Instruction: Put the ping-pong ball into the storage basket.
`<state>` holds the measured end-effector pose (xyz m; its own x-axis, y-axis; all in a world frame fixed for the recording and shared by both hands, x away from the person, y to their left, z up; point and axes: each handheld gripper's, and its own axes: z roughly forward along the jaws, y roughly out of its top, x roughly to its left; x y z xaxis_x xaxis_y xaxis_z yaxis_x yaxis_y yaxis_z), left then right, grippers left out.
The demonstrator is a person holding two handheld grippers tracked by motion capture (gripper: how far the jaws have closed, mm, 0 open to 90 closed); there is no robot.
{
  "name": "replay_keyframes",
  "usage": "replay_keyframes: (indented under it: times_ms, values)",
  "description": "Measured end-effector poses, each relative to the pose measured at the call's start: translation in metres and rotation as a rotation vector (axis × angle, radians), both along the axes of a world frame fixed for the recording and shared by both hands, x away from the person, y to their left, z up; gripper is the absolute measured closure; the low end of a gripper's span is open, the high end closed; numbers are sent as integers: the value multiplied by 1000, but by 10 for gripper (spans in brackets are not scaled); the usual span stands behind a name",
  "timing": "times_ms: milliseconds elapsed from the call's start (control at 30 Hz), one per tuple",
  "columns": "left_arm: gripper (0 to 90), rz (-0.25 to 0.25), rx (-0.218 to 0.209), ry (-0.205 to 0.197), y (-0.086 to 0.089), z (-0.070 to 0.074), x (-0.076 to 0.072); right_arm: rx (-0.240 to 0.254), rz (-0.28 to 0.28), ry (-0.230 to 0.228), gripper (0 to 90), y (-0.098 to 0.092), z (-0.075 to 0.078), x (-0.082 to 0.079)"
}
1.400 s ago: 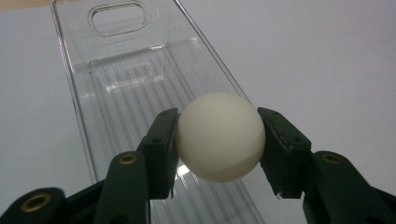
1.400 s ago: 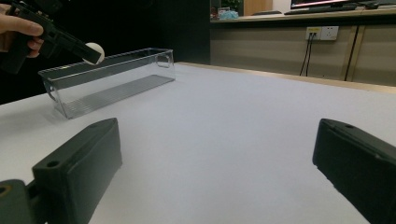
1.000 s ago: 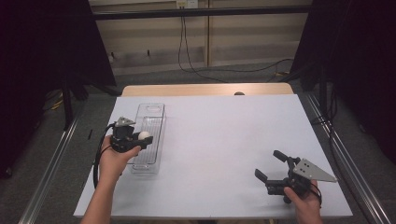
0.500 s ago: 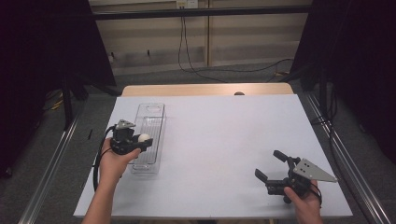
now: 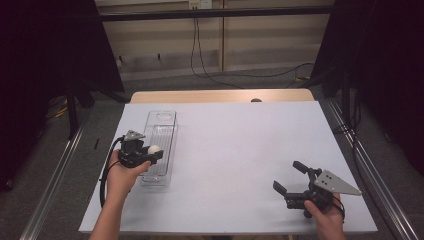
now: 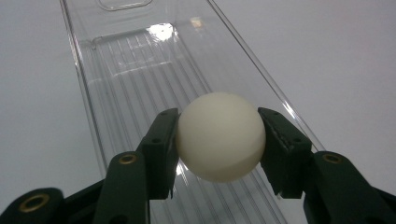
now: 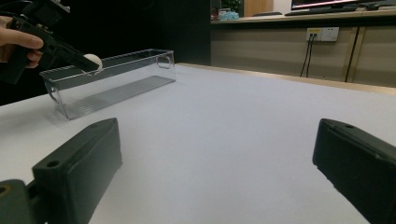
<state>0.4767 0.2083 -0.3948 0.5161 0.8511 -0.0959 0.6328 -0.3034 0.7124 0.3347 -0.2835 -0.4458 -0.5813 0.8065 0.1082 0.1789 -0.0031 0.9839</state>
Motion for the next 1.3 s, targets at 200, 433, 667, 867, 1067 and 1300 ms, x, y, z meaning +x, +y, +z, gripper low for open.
replay_keyframes:
  times_ms: [200,433,667,867,1067,1300]
  values:
    - [508,0,0,6,1,-1,-1,-2,1,-3,8,0,0,0]
    - [508,6,-2,8,1,-3,0,-1,2,0,8,0,0,0]
    - [508,5,5,10,1,-2,-1,5,-1,2,8,1,0,0]
    - [489,26,-8,-7,1,-2,-1,-4,5,0,8,1,0,0]
    - [446,31,-10,-13,3,0,-1,-1,4,2,8,2,-1,1]
    - [365,48,-34,-33,3,2,-4,-6,9,4,8,1,-1,-1]
